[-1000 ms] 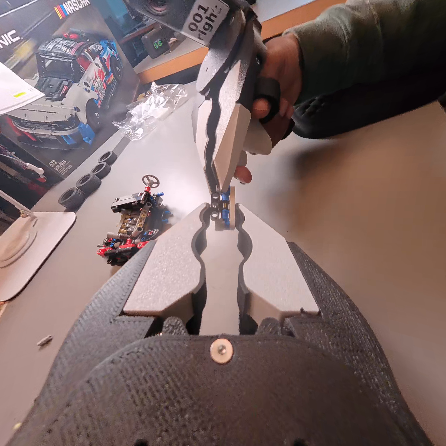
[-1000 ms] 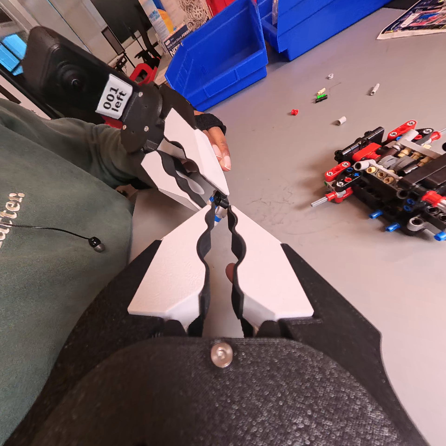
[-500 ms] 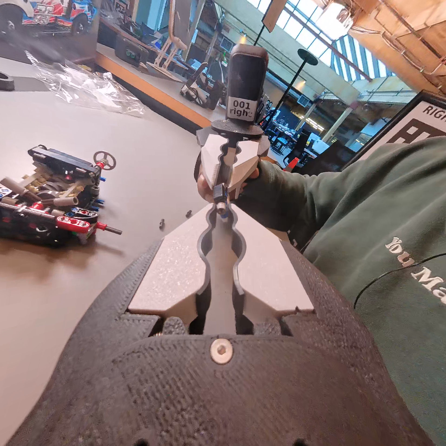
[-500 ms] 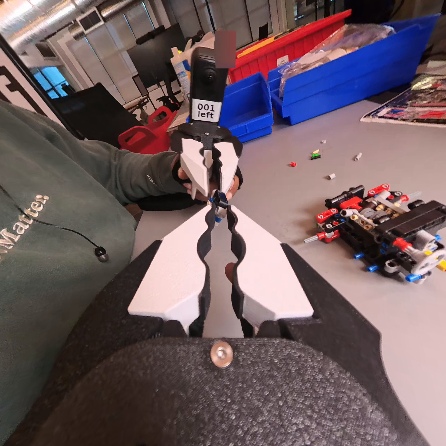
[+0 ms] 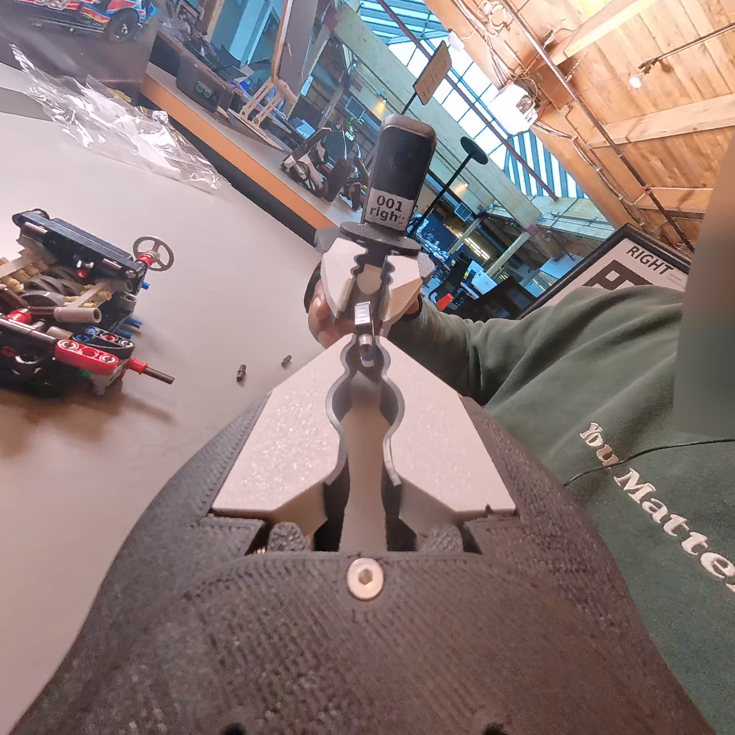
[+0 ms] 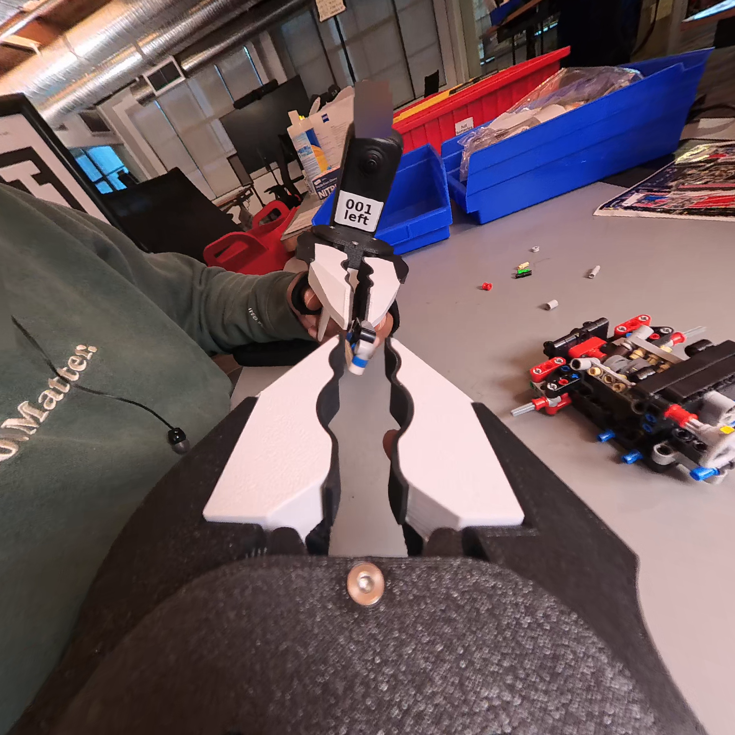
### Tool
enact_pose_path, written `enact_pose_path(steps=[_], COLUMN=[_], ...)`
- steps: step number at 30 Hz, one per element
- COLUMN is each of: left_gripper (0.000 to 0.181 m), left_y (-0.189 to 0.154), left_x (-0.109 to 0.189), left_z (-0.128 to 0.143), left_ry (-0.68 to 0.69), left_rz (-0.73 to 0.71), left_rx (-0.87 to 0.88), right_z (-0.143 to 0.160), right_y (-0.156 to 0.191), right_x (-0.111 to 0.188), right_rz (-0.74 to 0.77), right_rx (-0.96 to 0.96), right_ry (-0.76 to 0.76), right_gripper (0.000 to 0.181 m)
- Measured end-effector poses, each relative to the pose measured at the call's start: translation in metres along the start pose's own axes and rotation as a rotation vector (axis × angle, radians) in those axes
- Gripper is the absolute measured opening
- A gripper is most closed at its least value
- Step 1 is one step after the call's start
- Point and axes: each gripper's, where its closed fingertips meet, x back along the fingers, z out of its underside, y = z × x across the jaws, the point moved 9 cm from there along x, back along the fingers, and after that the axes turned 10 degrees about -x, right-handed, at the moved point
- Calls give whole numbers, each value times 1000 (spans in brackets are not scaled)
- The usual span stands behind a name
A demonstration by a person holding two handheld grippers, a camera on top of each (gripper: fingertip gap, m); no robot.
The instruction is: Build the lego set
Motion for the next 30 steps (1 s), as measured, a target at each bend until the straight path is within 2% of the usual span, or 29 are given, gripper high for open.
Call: enact_pose_path(steps=[9, 21, 30], left_gripper=[4, 2, 2], left_y=[-4, 1, 12], left_x=[-3, -7, -5], left_z=[2, 13, 18], left_ry=[29, 86, 120], left_rz=[-1, -8, -42], left_rx=[-30, 45, 141], right_z=[5, 20, 25], right_y=[3, -6, -13], right_x=[-7, -8, -12], right_rz=[-40, -56, 11], right_rx=[-36, -141, -144], right_ry=[49, 234, 237], right_gripper=[7, 6, 9])
